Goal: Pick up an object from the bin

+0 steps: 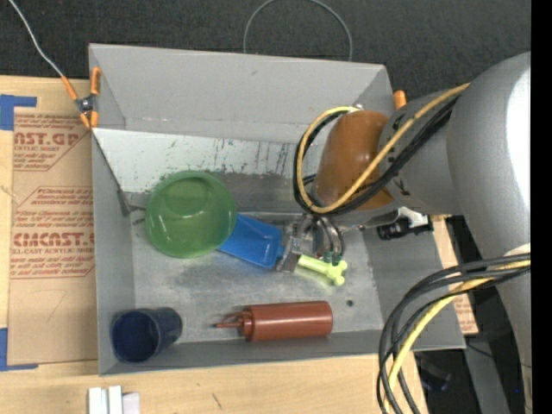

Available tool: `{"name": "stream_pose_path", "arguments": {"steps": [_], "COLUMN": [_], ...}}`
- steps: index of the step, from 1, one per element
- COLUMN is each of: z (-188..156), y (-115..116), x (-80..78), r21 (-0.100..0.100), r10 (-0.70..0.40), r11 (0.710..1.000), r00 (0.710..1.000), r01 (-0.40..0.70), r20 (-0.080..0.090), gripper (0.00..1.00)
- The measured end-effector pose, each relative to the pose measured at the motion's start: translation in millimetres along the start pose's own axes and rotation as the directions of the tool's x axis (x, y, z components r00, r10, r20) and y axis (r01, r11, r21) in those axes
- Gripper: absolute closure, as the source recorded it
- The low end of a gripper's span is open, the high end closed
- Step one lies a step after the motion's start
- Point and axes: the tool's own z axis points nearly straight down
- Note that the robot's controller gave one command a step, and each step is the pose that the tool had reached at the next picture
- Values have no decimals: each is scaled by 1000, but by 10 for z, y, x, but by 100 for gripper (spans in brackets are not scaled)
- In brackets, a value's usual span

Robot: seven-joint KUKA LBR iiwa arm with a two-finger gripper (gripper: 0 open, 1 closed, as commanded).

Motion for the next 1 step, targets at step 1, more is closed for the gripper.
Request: {"name": "stream_pose_path", "arguments": {"steps": [1], "z": [12], "y": [-57], "x": [-88], "r21": [0], "r10": [-36], "r11": [999], "r00": [999], "r01": [36], "r20": [2], "gripper": [100]}}
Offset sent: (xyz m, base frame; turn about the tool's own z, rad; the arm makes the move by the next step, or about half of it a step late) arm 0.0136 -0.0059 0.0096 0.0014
